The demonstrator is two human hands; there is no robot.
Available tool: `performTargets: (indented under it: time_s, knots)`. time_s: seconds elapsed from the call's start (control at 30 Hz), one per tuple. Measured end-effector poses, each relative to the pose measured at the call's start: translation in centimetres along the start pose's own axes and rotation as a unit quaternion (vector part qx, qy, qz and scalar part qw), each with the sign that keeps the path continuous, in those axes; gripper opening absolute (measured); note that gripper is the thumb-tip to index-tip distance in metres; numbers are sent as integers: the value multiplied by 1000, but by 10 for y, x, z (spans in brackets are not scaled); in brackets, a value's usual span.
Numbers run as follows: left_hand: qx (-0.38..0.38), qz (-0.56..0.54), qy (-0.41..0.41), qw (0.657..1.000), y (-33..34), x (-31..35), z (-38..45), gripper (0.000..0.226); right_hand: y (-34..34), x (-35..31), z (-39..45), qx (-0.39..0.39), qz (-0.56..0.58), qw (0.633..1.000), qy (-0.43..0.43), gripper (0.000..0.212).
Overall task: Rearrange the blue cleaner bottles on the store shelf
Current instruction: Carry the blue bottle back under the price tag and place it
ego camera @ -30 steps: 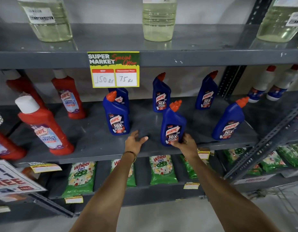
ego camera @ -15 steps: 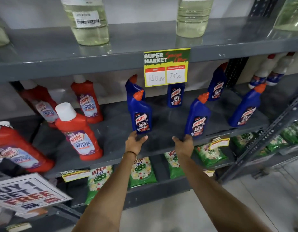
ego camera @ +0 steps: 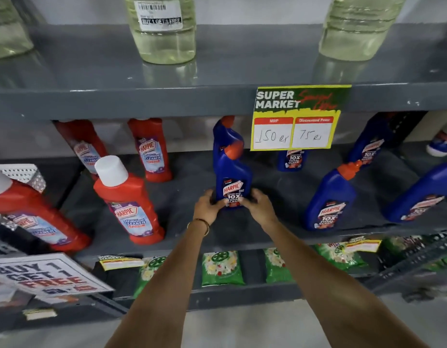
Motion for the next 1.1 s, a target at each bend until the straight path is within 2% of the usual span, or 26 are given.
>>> performTargets:
  time_s: [0.2,0.57,1.1]
  knots:
    - [12,-48,1,999,6,0,-4,50,3,3,5,-52,13,998,-15,38]
    - [8,-12,12,1000,8,0,-48,43,-5,10,-41,-49,21,998,-34,45]
    - [23,36,-1,999,3,-8,-82,42,-7,12,-76,-36,-44,998,-38,35]
Point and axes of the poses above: each hand's wrist, its own z-axis towards the middle knuckle, its own y-axis out of the palm, x = y × z, the point moved 9 cm from there along z, towards the middle knuckle, and after that the axes turned 7 degrees about -z, right-handed, at the moved point
